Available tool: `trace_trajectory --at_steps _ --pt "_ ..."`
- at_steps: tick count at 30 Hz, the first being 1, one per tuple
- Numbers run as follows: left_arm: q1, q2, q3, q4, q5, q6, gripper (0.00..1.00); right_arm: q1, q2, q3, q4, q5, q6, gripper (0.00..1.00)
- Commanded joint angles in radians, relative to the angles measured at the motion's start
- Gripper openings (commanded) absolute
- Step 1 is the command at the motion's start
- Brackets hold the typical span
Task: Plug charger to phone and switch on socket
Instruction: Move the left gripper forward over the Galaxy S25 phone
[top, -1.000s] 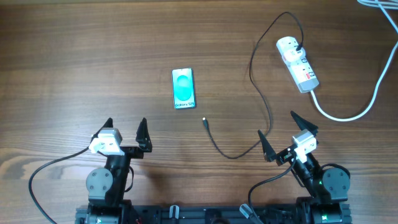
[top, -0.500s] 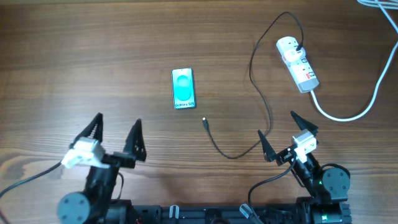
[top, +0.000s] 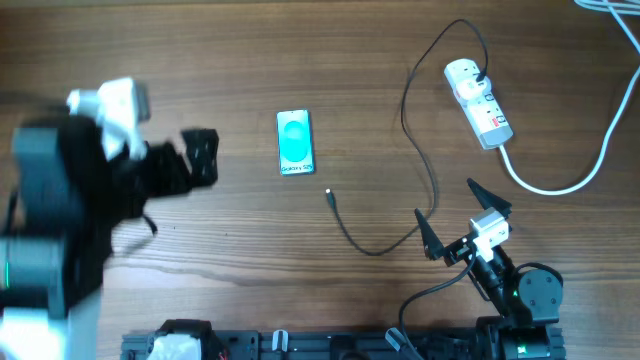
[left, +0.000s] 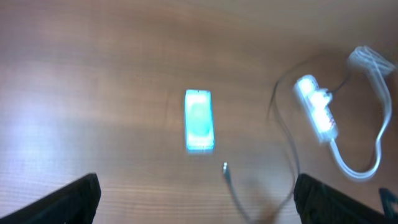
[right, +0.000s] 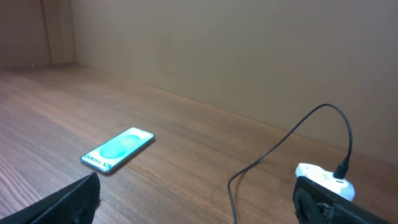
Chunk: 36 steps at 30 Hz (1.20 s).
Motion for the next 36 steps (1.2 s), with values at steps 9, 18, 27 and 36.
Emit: trace_trajectory --at_steps 9,18,27,36 --pt "0.006 0.584 0.211 -0.111 0.063 0.015 1.00 -0.004 -0.006 -0.001 0.005 -0.002 0.004 1.00" --pt "-0.057 0.739 0.211 -0.111 0.140 0.013 0.04 -0.004 -0.006 -0.001 0.005 -0.002 0.004 1.00" --pt "-0.138 0.739 0.211 -0.041 0.000 -0.188 0.04 -0.004 -0.006 -0.001 0.005 -0.002 0.004 1.00" --pt "-0.225 0.752 0.208 -0.041 -0.112 -0.221 0.25 -0.004 -0.006 -0.001 0.005 -0.002 0.004 1.00"
